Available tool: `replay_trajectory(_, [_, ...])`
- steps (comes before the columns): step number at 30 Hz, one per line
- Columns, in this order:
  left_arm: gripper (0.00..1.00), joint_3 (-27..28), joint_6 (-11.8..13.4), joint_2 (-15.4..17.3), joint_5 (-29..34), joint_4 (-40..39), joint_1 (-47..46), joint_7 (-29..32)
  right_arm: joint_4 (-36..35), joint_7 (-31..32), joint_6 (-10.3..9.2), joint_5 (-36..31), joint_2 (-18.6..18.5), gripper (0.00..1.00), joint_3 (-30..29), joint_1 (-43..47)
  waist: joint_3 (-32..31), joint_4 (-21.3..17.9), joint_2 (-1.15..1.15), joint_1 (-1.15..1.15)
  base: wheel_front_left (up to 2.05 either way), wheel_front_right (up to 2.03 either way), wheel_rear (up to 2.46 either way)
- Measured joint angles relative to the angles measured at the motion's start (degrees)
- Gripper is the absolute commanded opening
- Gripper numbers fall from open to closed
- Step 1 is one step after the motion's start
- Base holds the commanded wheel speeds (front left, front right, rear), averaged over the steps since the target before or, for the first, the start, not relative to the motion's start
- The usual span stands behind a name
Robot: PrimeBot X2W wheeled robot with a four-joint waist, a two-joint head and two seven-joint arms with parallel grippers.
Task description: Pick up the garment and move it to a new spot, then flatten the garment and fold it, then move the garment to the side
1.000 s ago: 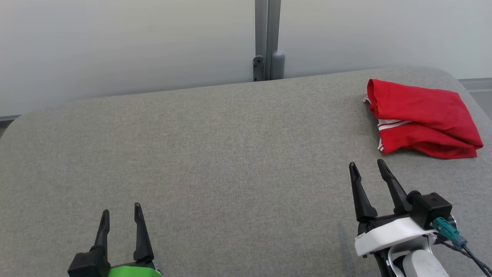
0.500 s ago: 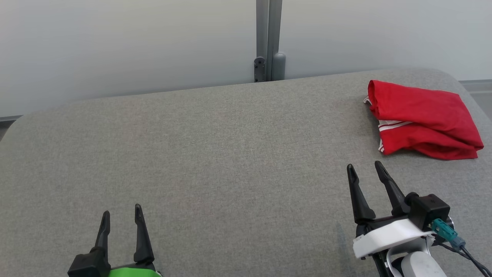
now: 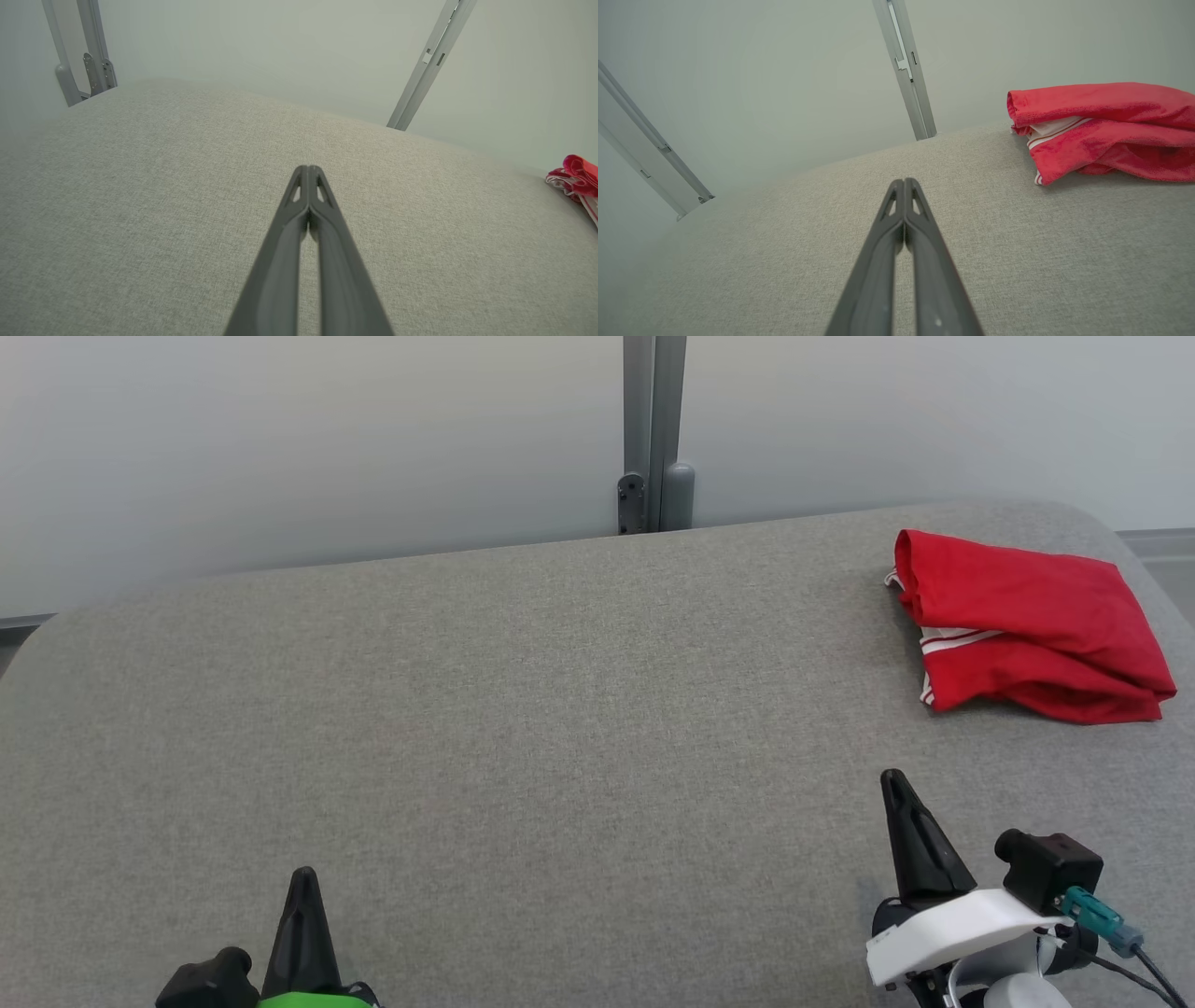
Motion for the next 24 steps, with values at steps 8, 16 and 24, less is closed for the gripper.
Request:
replay_trajectory(8, [0.00,0.89,-1.34,0.24,-8.01,0.93,-0.99,1.71,0.41,1.78,0.00,8.40,-0.37,0.00,-0.80,-0.24,0.08,0.06,0.00,0.00,0.00,0.00,0.00])
replay_trajectory(16, [0.00,1.66,-2.55,0.49,-15.24,1.57,-2.37,3.46,0.66,3.41,0.00,15.88,-0.64,0.00,-1.55,-0.81,0.16,0.12,0.00,0.00,0.00,0.00,0.00])
replay_trajectory(24, [0.00,2.46,-3.79,0.68,-22.06,2.10,-3.69,5.04,0.89,5.02,0.00,22.85,-0.91,0.00,-2.36,-1.01,0.25,0.18,0.00,0.00,0.00,0.00,0.00])
